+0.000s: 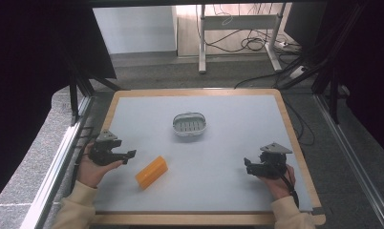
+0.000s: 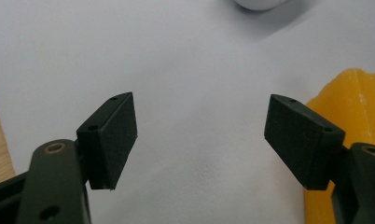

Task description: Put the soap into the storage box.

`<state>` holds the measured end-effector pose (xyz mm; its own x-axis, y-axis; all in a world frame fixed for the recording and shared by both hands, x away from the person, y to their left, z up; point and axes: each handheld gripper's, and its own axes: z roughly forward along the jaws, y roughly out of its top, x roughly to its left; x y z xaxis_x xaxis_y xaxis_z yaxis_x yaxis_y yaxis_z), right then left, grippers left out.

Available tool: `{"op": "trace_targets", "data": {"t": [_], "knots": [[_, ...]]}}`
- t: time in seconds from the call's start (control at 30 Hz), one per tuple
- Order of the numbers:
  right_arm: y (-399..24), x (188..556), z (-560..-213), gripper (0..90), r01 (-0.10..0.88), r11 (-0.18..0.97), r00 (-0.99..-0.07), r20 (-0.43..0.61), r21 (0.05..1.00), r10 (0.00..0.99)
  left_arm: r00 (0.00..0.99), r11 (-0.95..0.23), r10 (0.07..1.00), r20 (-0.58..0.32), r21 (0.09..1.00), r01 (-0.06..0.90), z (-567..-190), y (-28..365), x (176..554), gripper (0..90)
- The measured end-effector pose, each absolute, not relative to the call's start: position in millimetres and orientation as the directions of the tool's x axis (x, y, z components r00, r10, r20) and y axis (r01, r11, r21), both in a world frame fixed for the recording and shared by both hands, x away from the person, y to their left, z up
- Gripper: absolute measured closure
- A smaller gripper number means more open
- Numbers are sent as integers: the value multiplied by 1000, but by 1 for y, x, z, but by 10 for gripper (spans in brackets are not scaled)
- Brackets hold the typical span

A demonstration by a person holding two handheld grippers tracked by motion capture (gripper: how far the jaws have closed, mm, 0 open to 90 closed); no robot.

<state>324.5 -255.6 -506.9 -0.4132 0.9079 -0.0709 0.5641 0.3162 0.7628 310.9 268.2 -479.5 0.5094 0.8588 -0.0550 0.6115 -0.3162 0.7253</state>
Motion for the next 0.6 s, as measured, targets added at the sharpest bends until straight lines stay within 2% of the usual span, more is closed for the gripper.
{"op": "trace_targets", "data": {"t": [0.2,0.6], "knots": [[-267,319,-505,103,558,289,-422,-33,778,906,524,-329,851,-50,726,604,-477,266,310,250],[-262,310,-499,122,519,299,-421,-65,801,905,558,-355,828,-55,719,598,-474,265,301,250]]}}
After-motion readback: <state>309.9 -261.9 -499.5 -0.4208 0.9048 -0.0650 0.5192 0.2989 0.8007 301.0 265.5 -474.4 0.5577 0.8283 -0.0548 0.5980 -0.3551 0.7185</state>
